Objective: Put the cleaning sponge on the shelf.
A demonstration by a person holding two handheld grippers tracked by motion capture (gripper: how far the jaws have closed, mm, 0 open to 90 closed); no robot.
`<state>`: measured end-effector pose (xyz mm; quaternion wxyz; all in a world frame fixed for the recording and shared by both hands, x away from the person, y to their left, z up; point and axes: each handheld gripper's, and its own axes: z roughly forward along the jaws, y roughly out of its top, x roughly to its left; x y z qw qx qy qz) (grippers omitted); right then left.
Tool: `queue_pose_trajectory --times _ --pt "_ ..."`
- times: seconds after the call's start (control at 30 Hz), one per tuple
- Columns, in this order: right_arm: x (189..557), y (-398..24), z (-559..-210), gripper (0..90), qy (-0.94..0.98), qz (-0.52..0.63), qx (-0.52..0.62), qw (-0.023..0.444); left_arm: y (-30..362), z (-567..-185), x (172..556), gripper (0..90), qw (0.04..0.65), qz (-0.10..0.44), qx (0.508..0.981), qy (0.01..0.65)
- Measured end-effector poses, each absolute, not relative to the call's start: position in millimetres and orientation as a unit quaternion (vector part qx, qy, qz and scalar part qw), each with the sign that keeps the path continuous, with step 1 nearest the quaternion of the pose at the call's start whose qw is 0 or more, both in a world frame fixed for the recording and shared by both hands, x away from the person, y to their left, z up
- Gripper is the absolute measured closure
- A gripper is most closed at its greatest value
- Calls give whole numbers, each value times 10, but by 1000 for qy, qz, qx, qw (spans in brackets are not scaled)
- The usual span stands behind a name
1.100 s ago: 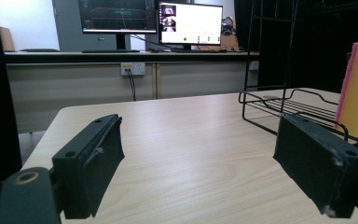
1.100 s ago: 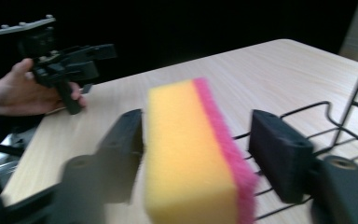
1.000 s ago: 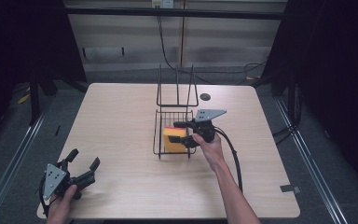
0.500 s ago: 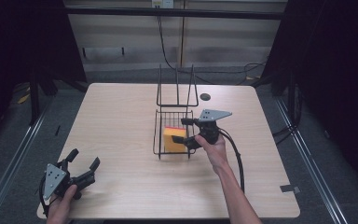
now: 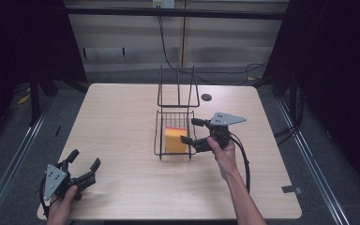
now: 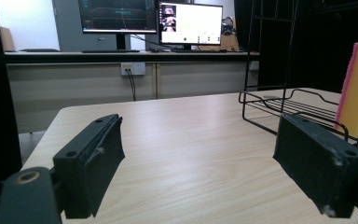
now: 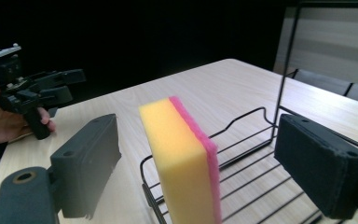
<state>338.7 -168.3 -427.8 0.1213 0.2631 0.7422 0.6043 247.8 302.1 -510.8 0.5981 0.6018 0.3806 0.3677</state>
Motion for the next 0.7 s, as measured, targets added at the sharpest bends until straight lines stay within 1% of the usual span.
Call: queue_pose_trajectory --times 0.23,0.5,0.7 --pt "3275 -1799 -4325 135 737 600 283 130 3021 -5108 2478 152 598 368 602 381" --pt "3107 -1909 -4335 144 724 599 301 160 3021 -5107 2478 152 598 367 602 381" --pt "2972 -1970 -4344 162 723 595 304 173 3021 -5108 2478 152 598 368 602 381"
